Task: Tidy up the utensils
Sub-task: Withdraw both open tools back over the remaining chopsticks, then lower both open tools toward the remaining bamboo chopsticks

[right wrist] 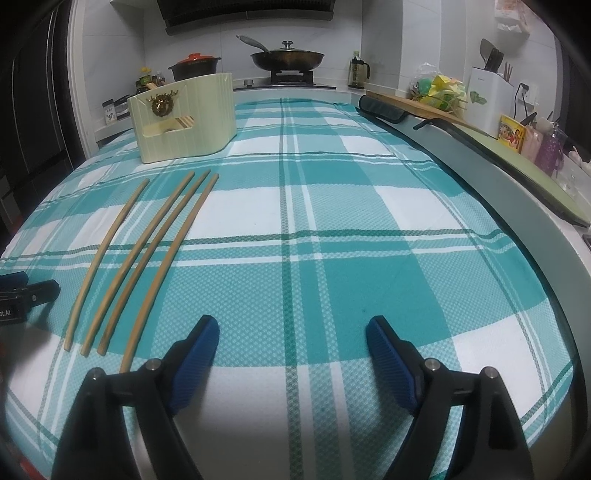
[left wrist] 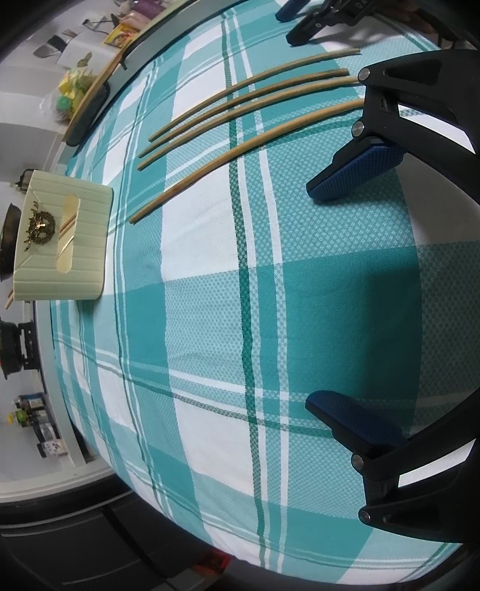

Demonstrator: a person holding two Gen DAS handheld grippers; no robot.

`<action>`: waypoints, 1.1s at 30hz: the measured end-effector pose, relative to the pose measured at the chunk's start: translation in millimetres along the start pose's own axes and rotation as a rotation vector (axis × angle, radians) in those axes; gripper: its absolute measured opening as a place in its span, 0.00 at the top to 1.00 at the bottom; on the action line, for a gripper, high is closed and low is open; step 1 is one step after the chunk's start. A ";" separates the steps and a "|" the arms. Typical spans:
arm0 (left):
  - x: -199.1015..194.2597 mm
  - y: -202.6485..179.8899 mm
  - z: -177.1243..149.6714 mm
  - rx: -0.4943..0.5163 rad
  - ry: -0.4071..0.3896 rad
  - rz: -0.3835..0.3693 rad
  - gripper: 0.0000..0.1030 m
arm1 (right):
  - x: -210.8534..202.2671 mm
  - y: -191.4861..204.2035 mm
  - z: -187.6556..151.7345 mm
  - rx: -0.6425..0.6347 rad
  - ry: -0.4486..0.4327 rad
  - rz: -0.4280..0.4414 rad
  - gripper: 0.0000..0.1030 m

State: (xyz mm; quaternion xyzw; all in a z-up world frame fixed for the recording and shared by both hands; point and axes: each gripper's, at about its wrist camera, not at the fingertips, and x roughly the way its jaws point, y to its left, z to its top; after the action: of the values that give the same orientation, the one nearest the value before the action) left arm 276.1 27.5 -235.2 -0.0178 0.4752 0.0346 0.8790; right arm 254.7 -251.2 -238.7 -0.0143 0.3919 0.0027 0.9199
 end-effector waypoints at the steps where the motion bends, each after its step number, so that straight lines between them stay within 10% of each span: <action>1: 0.0 0.2 0.0 0.000 0.000 0.000 0.00 | 0.2 0.2 0.3 0.000 0.002 -0.001 0.17; 16: -2.3 2.9 -0.1 -0.011 -0.010 -0.013 0.01 | 2.1 1.7 3.5 -0.012 0.032 -0.006 0.17; 24: -12.4 6.8 25.0 -0.090 -0.086 -0.144 0.01 | -3.7 3.0 27.4 -0.014 -0.007 0.069 0.18; 33: 21.1 -61.9 63.5 0.136 -0.039 -0.111 0.12 | 36.0 50.7 71.8 -0.085 0.085 0.288 0.66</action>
State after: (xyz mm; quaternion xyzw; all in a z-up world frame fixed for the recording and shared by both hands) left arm 345.5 -29.2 -218.2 0.0165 0.4574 -0.0462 0.8879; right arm 330.5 -198.7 -216.2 0.0030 0.4278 0.1509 0.8912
